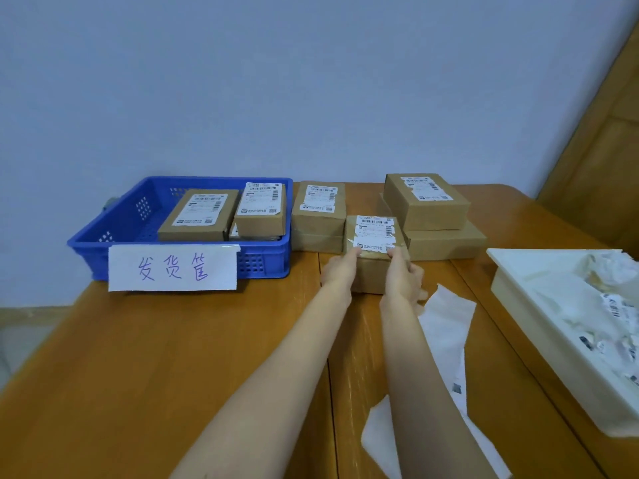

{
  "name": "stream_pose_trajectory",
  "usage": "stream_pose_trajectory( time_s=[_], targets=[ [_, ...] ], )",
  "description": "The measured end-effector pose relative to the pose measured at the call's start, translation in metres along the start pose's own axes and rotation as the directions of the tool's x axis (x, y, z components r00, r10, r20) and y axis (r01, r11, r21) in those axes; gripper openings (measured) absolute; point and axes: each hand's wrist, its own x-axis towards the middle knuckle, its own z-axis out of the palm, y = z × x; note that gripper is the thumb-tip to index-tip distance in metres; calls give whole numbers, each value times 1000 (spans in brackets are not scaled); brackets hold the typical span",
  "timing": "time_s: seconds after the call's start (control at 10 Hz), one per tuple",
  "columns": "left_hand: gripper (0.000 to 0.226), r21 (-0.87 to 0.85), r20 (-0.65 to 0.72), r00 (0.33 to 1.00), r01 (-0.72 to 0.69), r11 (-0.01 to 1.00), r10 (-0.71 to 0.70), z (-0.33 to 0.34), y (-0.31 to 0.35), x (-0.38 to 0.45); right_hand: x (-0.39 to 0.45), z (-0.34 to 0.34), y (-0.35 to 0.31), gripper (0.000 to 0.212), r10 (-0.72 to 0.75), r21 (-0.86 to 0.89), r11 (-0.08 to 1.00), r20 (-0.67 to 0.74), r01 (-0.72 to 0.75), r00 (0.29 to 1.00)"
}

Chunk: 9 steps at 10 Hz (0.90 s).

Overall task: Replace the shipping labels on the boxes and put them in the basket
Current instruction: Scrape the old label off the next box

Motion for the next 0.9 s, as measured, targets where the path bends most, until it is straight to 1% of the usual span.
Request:
stream_pose_trajectory(
  time_s=[0.1, 0.2, 0.3, 0.4, 0.5, 0.6, 0.7, 0.8, 0.9],
  targets=[
    [55, 47, -5, 1000, -23, 999, 24, -4, -6, -23, -67, -30, -17, 52, 36, -108, 993, -48, -41, 998],
    [58, 156, -31, 996, -82, 984, 88, -12, -16, -43, -76, -47, -10, 52, -4, -230, 973, -53, -8, 999],
    [64, 366, -54, 982, -150, 918, 182, -26, -27, -61, -89, -61, -3, 51, -59, -232, 971, 18, 61, 998],
    [61, 660, -96, 938, -190, 727, 332, -47, -38, -77, -105, -72, 0, 61, -65, -205, 974, 169, 99, 983],
    [53, 785, -78, 889, -224, 577, 451, -67, -53, -98, -124, -81, -1, 74, -23, -224, 970, 286, 90, 958],
    [49, 790, -69, 866, -256, 558, 495, -80, -63, -120, -139, -85, 2, 77, -73, -295, 937, 355, 186, 932],
    [46, 794, -55, 880, -247, 555, 471, -98, -67, -141, -154, -91, 2, 72, -90, -442, 846, 433, 299, 897],
    [43, 774, -35, 935, -198, 601, 354, -118, -68, -162, -170, -99, 4, 79, -16, -513, 800, 498, 310, 867],
    [45, 732, -18, 958, -183, 656, 288, -135, -70, -182, -188, -108, 9, 78, -16, -504, 791, 548, 346, 836]
  ],
)
